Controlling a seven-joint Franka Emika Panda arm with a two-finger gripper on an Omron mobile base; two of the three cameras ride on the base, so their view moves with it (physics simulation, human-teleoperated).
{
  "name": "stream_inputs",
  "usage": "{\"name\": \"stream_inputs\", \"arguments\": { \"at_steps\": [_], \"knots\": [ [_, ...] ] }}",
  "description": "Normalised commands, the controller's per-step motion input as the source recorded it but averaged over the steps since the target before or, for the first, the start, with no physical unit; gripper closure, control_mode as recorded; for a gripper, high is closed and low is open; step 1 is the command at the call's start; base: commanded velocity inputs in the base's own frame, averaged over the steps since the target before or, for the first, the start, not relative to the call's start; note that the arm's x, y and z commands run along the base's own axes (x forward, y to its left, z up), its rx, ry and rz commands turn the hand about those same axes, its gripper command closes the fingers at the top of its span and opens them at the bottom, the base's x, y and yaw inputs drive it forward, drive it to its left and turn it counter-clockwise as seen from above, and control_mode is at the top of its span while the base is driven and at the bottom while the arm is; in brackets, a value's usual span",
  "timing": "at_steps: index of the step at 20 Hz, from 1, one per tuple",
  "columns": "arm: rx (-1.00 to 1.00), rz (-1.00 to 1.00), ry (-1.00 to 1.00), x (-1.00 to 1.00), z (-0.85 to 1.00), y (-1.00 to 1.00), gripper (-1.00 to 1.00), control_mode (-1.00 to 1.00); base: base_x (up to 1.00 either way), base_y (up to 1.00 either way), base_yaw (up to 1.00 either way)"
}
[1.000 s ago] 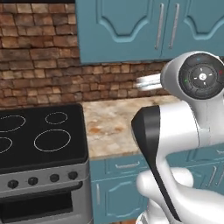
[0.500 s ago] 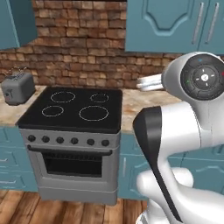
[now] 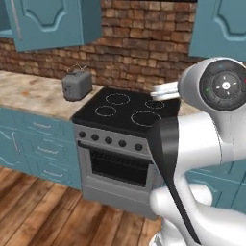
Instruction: Close all open cabinet doors.
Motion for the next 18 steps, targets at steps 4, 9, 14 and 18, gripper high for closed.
{"name": "stream_inputs", "arguments": {
  "at_steps": [4, 9, 14, 18],
  "knots": [
    [0.0, 0.0, 0.0, 0.0, 0.0, 0.0, -1.0, 1.0, 0.24, 0.57, 0.36],
    [0.0, 0.0, 0.0, 0.0, 0.0, 0.0, -1.0, 1.0, 0.36, 0.6, 0.29],
    [0.0, 0.0, 0.0, 0.0, 0.0, 0.0, -1.0, 1.0, 0.49, 0.64, 0.22],
    [0.0, 0.0, 0.0, 0.0, 0.0, 0.0, -1.0, 1.0, 0.54, 0.64, 0.18]
  ]
}}
